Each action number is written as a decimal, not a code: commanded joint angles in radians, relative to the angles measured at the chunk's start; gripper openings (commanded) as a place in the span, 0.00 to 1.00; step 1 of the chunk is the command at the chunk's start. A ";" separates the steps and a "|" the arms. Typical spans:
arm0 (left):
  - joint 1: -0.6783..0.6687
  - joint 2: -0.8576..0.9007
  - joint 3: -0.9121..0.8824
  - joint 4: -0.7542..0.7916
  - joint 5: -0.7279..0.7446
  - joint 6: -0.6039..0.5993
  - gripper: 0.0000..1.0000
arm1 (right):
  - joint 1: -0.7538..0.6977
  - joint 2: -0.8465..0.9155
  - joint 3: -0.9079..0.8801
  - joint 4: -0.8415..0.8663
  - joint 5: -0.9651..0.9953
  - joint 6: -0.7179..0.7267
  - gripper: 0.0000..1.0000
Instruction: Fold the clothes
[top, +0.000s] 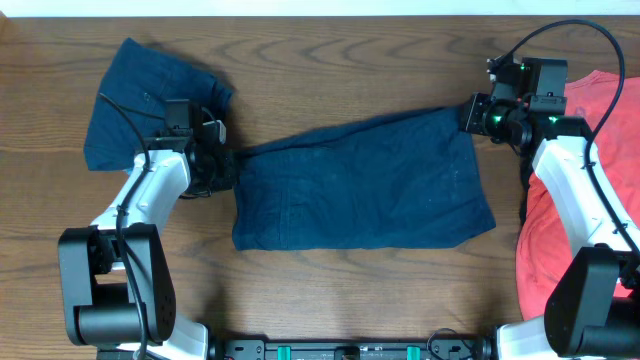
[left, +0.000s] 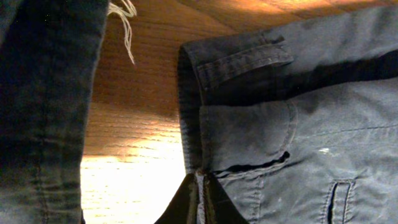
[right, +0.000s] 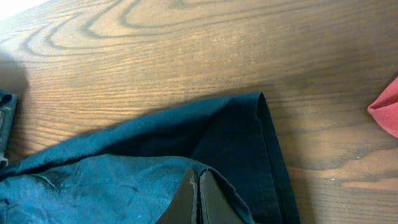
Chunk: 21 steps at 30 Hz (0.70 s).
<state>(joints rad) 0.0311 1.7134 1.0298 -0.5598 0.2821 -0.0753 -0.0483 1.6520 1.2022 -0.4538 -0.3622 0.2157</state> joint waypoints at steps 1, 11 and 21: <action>0.003 0.002 0.020 0.001 -0.002 0.003 0.23 | -0.005 -0.014 0.006 0.000 0.014 -0.008 0.01; 0.003 0.013 0.020 0.081 -0.002 0.004 0.73 | -0.006 -0.014 0.006 -0.001 0.015 -0.015 0.01; 0.003 0.070 0.020 0.143 0.129 0.082 0.42 | -0.006 -0.014 0.006 -0.002 0.014 -0.014 0.01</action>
<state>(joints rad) 0.0311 1.7653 1.0302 -0.4160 0.3779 -0.0223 -0.0483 1.6520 1.2022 -0.4538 -0.3584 0.2150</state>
